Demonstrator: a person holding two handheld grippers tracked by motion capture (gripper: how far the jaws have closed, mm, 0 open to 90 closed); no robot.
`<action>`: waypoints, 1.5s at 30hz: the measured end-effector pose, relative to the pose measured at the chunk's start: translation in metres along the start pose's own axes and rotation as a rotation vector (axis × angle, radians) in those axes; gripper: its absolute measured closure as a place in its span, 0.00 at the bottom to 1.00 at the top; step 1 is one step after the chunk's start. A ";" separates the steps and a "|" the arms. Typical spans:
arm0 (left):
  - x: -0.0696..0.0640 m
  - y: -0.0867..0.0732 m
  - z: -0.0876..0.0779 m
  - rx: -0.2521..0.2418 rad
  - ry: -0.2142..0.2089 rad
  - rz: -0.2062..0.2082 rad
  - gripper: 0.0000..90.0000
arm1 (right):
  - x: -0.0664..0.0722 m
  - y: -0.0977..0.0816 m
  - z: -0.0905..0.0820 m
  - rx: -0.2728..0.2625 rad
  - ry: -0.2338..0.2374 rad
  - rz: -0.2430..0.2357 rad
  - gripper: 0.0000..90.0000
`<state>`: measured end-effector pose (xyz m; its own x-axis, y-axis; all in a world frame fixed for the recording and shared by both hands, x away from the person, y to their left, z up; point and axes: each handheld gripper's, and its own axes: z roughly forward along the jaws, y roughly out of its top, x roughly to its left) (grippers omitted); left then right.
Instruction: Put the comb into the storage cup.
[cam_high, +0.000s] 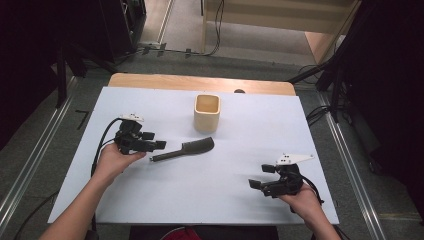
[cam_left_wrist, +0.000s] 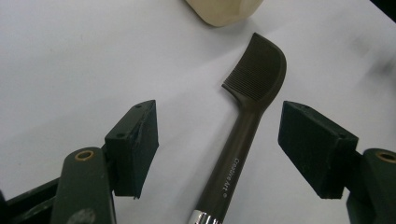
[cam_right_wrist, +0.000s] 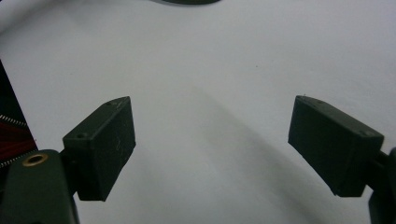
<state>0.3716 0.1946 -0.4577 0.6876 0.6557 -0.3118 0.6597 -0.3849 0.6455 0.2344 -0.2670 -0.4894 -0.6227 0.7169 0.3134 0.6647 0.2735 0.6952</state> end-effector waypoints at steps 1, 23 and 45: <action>0.000 0.000 0.000 0.001 -0.003 -0.001 0.34 | 0.000 0.000 0.000 0.001 0.000 0.000 0.15; 0.012 -0.013 0.007 0.018 -0.036 -0.092 0.71 | 0.001 0.000 0.002 0.007 -0.003 0.001 0.15; 0.012 -0.025 0.025 0.158 -0.050 -0.053 1.00 | 0.001 0.000 0.002 0.009 -0.007 -0.011 0.15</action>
<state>0.3713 0.1959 -0.4945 0.6624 0.6460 -0.3794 0.7321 -0.4505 0.5110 0.2344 -0.2651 -0.4898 -0.6273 0.7183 0.3009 0.6613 0.2872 0.6929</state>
